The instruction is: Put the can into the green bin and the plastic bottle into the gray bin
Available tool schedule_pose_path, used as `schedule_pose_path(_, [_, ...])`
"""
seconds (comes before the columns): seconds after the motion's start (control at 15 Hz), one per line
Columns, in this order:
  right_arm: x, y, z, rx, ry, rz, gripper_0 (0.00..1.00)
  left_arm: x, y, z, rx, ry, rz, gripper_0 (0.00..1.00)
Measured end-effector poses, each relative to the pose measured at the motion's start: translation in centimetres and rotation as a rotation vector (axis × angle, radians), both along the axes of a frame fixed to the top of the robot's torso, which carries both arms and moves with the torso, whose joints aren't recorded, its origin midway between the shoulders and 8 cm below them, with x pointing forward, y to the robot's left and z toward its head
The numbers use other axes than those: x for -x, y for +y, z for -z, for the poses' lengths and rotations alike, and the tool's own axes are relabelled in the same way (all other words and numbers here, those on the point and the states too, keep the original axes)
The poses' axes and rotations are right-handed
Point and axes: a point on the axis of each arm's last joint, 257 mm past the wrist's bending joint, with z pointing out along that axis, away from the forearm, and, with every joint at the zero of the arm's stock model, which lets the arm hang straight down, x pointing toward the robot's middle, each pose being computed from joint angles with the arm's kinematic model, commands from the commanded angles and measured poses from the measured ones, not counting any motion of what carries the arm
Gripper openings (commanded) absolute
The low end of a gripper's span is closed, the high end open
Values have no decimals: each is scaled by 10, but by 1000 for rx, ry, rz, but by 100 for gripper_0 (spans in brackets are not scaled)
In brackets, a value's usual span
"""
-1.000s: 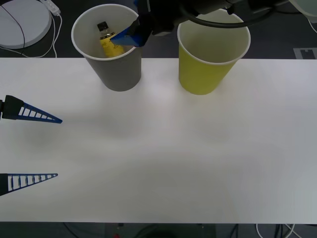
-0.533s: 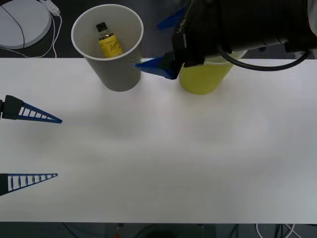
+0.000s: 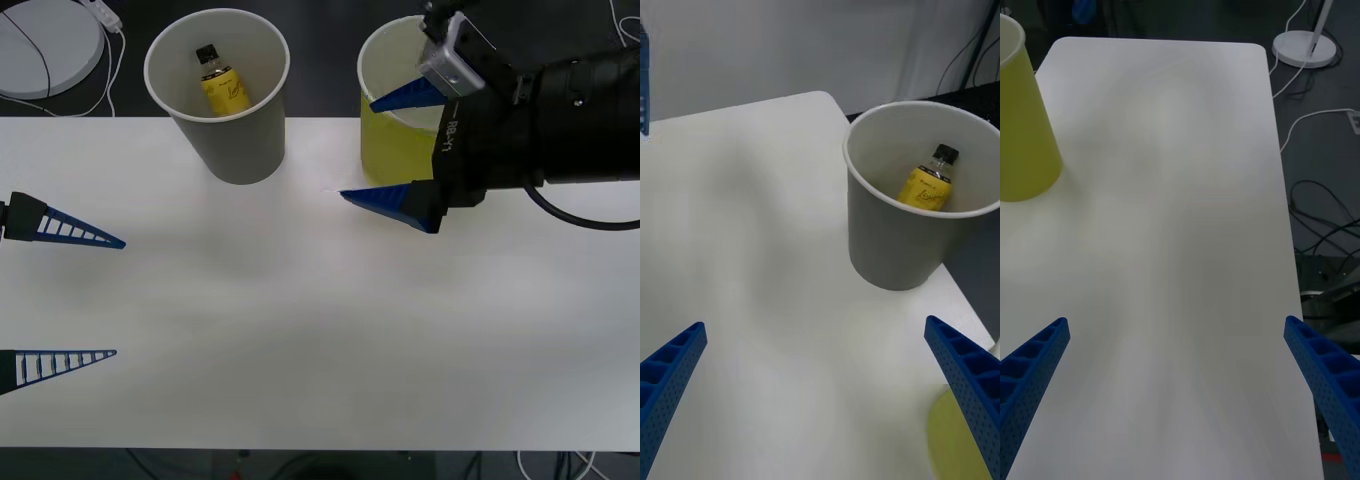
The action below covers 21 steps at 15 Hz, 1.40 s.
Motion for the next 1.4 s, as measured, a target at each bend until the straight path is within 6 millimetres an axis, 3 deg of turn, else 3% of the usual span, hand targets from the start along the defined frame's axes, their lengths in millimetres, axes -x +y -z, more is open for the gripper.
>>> schedule_pose_path(0.27, [24, -29, 17, 43, -25, -28, 100, 0, 0, 0, 0, 0, 0, 100])
schedule_pose_path(0.8, [62, -63, 40, 64, -76, -119, 100, 0, 0, 0, 0, 0, 0, 100])
schedule_pose_path(1.4, [73, -86, 62, 90, -57, -104, 100, 0, 0, 0, 0, 0, 0, 100])
